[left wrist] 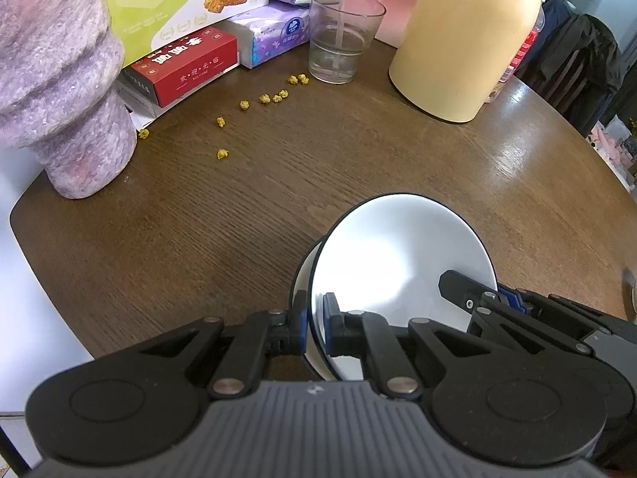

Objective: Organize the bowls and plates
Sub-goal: 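Lower the held white bowls toward the plates beside the purple vase with both grippers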

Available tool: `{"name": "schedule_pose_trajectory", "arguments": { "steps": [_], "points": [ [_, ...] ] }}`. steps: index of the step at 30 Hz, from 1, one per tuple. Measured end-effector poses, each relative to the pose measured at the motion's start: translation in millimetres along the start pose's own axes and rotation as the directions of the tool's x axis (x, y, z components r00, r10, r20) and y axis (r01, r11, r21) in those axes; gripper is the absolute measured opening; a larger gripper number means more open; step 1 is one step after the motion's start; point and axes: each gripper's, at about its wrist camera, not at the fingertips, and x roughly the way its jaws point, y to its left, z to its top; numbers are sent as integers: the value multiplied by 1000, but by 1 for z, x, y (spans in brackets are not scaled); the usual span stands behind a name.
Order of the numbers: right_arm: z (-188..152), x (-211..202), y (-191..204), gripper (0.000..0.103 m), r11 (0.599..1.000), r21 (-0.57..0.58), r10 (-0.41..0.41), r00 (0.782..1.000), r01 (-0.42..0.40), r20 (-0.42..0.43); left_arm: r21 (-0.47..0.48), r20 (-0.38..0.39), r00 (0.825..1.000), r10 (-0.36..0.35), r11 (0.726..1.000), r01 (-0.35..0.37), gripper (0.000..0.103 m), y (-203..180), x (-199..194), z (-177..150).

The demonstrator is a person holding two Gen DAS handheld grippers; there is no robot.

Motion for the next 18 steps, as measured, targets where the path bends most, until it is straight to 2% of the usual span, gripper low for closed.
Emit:
{"name": "schedule_pose_trajectory", "arguments": {
  "steps": [18],
  "points": [
    [-1,0,0,8,1000,12,1,1000,-1,-7,-13,1,1000,15,1000,-15,6,4,-7,5]
  ]
}}
